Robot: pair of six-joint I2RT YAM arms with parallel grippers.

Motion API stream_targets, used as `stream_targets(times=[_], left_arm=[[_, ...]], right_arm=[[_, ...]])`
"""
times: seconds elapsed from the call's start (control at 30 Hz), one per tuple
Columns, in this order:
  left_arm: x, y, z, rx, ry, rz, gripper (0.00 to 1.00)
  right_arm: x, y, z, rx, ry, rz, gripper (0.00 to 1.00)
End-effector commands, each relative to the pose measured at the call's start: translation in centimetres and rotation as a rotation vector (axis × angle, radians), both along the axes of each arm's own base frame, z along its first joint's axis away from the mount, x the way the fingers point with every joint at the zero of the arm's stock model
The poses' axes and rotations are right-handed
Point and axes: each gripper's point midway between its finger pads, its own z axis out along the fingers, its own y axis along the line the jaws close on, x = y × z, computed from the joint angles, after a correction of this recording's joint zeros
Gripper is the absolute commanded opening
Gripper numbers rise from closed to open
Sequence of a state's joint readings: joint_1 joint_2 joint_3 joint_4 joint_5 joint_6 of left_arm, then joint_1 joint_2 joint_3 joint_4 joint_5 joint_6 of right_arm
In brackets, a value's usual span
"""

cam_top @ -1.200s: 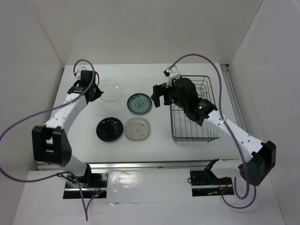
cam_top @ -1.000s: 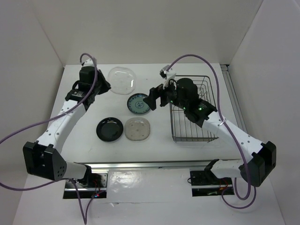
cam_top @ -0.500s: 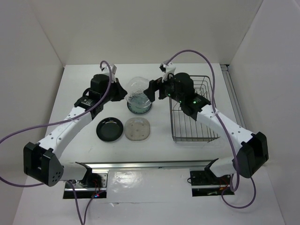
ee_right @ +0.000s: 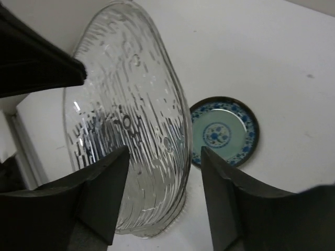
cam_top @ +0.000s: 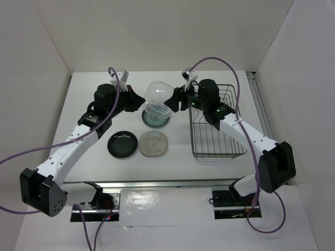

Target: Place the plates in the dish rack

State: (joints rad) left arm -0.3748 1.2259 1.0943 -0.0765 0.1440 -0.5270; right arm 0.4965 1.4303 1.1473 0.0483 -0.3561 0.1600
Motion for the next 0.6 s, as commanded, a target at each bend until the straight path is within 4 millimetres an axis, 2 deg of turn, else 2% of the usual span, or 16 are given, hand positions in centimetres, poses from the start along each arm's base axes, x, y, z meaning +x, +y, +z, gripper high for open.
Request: stream_targets(times=[0.0, 0.07, 0.1, 0.13, 0.17, 0.23, 0.27, 0.3, 0.4, 0.43, 0.47, 0.5, 0.53, 0.57], left_arm=[[-0.3, -1.4, 2.3, -0.062, -0.086, -0.075, 0.0], [-0.4, -1.6, 2.4, -0.064, -0.085, -0.084, 0.0], [-0.4, -1.6, 2.4, -0.064, -0.085, -0.084, 0.0], [-0.3, -1.6, 2.0, -0.061, -0.077, -0.084, 0.0], [-0.2, -1.4, 1.7, -0.054, -0.068, -0.068, 0.0], [0.3, -1.1, 1.5, -0.044, -0.061, -0.041, 0.0], [0.5, -0.9, 0.9, -0.035, -0.043, -0.029, 0.0], [0.9, -0.7, 0.2, -0.022, -0.026, -0.006, 0.04], [1.8, 0.1, -1.0, -0.015, 0.035, 0.067, 0.45], [1.7, 0.5, -2.3, 0.011, 0.075, 0.091, 0.99], [2.0, 0.9, -2.5, 0.008, 0.098, 0.125, 0.99], [2.2, 1.5, -3.2, 0.029, 0.128, 0.169, 0.99], [2.5, 2.2, -3.2, 0.022, 0.132, 0.201, 0.99], [2.4, 2.5, -4.2, 0.039, 0.17, 0.224, 0.99]], right_arm=[[-2.2, 2.4, 2.9, 0.117, -0.068, 0.215, 0.61], [-2.4, 2.6, 2.5, 0.116, -0.056, 0.235, 0.45], [-2.3, 2.7, 2.9, 0.118, -0.06, 0.235, 0.36], [-2.4, 2.6, 2.7, 0.114, -0.05, 0.235, 0.18], [-2.4, 2.7, 3.0, 0.115, -0.053, 0.235, 0.11], [-1.9, 2.3, 2.9, 0.105, -0.044, 0.198, 0.08], [-1.9, 2.1, 3.3, 0.104, -0.049, 0.183, 0.01], [-1.2, 1.7, 3.3, 0.098, -0.054, 0.138, 0.0], [-0.4, -0.1, 3.9, 0.067, -0.059, 0.018, 0.0], [1.1, -2.1, 3.4, 0.023, -0.042, -0.133, 0.0], [1.7, -3.6, 3.5, 0.002, -0.043, -0.224, 0.0], [3.3, -6.8, 3.7, -0.032, -0.054, -0.431, 0.0], [3.8, -8.7, 3.7, -0.058, -0.058, -0.536, 0.0], [3.9, -10.8, 3.3, -0.083, -0.044, -0.635, 0.0]])
